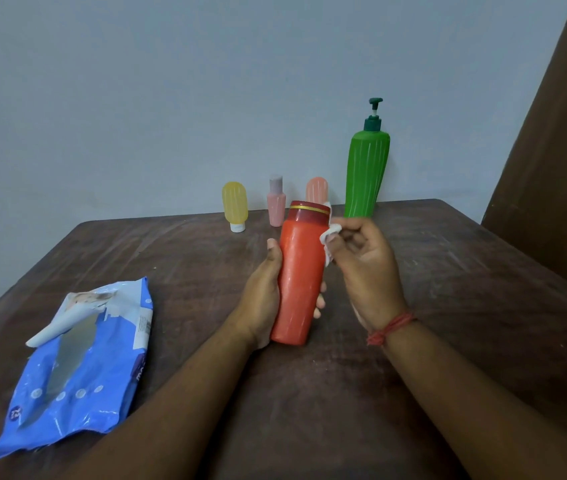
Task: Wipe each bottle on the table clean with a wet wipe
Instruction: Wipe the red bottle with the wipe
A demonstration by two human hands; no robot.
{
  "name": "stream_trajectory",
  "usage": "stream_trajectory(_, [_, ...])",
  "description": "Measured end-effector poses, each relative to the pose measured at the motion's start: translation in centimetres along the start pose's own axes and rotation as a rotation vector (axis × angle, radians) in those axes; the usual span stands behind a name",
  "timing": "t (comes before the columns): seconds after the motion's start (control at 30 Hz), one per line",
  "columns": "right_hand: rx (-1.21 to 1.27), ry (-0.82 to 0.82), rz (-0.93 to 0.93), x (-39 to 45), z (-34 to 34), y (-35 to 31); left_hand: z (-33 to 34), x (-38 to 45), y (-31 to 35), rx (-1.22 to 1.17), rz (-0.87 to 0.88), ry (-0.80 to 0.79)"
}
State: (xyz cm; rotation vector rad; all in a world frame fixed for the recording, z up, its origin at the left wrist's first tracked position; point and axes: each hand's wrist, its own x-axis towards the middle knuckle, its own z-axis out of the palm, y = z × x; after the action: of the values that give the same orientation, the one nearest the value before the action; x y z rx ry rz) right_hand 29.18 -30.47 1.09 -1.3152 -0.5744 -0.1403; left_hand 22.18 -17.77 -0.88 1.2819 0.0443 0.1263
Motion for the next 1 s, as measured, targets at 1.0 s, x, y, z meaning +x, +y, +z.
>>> stream_trajectory(1.0, [-0.96, -0.423, -0.879, 1.1, -0.1, 0.4, 0.4, 0.6, -0.1, 0.034, 0.064, 0.103])
